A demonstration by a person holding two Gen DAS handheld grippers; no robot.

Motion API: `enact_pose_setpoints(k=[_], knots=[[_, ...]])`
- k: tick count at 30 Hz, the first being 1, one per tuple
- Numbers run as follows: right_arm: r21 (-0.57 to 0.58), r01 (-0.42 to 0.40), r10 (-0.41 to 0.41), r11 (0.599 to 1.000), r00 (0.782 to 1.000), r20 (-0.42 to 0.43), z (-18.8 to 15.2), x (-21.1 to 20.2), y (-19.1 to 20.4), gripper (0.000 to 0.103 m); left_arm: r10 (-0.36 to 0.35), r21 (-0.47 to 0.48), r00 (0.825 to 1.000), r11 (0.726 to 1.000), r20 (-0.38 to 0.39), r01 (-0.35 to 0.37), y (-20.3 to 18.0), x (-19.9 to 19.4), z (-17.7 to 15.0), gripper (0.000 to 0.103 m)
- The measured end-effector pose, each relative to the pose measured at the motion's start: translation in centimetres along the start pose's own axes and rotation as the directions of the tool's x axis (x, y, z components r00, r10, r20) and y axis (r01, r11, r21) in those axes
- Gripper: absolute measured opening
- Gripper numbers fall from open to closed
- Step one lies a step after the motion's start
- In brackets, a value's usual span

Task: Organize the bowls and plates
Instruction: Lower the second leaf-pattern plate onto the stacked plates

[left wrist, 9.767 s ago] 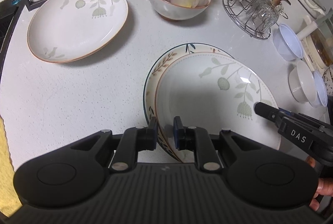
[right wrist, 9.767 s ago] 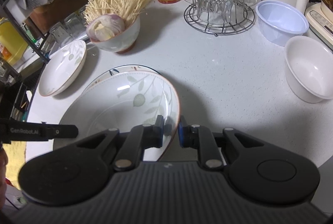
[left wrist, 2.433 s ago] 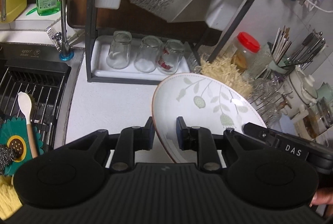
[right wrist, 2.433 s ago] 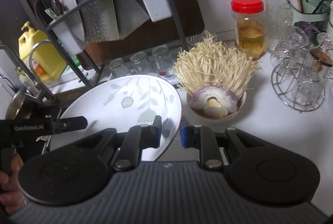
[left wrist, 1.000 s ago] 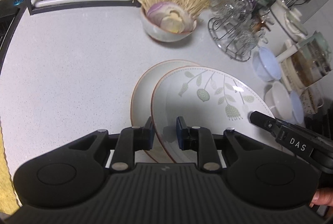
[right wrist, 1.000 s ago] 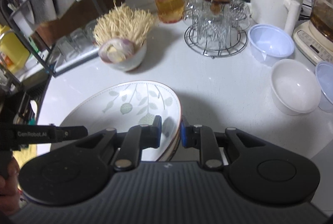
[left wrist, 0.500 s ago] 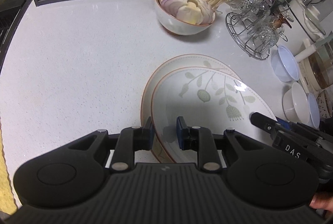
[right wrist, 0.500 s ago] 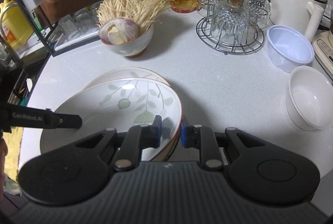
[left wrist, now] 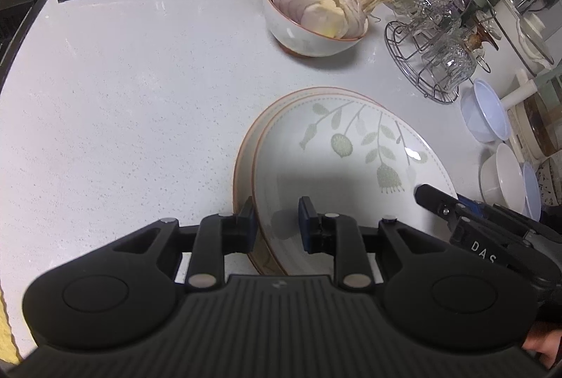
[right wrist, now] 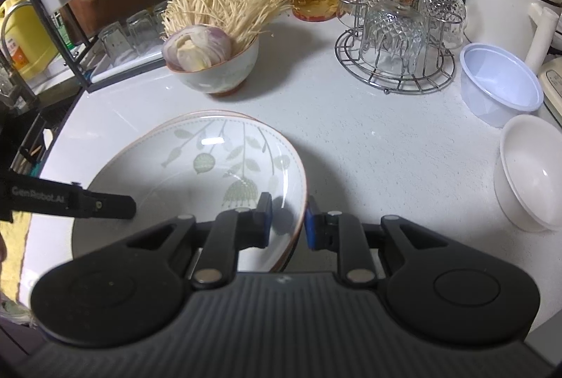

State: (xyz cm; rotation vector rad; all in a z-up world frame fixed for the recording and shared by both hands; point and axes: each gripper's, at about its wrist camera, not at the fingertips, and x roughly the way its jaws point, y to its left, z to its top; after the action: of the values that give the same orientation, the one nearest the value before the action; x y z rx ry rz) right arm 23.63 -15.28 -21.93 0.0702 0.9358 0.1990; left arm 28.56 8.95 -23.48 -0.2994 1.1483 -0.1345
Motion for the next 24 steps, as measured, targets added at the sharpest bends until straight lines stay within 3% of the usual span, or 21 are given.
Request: enact_pose_setpoints(k=[9, 17, 24], knots=[[-0.02, 0.001, -0.001, 1.0, 1.0, 0.007, -0.2, 0.6, 0.1, 0.023, -0.103, -0.174, 0.994, 0.98, -0.018, 0.099, 2.5, -0.1, 0.3, 0.029], [-0.027, 0.006, -0.006, 1.0, 1.0, 0.007, -0.1, 0.8, 0.2, 0.023, -0.145, -0.214, 0.989, 0.968, -0.041, 0.133, 3.0, -0.9, -0.5, 0.029], [-0.046, 0.007, -0.007, 0.999, 1.0, 0.005, 0.0, 0.8, 0.3, 0.023, -0.206, -0.304, 0.977, 0.936, -0.055, 0.18, 4.1, -1.6, -1.1, 0.03]])
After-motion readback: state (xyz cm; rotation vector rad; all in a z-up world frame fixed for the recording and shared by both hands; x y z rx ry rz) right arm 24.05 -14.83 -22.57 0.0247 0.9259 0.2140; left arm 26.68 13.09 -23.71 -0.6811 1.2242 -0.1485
